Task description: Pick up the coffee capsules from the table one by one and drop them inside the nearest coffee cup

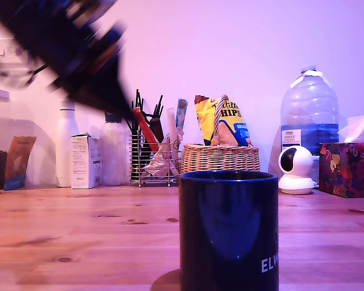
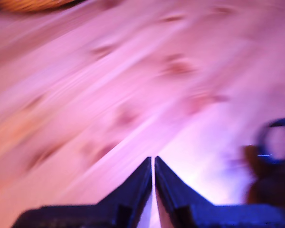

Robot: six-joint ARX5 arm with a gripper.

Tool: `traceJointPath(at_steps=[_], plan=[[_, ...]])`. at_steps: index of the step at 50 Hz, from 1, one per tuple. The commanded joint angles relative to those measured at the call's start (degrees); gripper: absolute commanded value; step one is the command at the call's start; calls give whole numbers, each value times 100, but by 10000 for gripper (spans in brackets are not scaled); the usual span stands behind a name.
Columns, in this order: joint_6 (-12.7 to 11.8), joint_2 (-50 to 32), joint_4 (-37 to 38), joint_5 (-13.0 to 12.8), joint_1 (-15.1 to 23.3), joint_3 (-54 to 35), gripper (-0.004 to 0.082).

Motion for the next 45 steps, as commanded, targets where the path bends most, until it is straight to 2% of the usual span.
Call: traceJointPath(at_steps=[1, 4, 5, 8, 11, 12, 18, 26, 35, 45], plan=[[-92, -205, 192, 2, 212, -304, -20], [-127, -413, 317, -2, 470, -551, -20], [-219, -492, 352, 2, 538, -621, -20], [-297, -734, 422, 0, 782, -835, -20], [-308, -1019, 463, 0, 1019, -1043, -20], [-385, -1115, 468, 0, 1102, -1108, -20], [-398, -1661, 466, 2, 1565, -1456, -20], [-629, -2415, 391, 66, 2065, -1838, -20], [-785, -3405, 116, 33, 2205, -2085, -20], [-890, -4363, -378, -229, 2208, -2107, -20]])
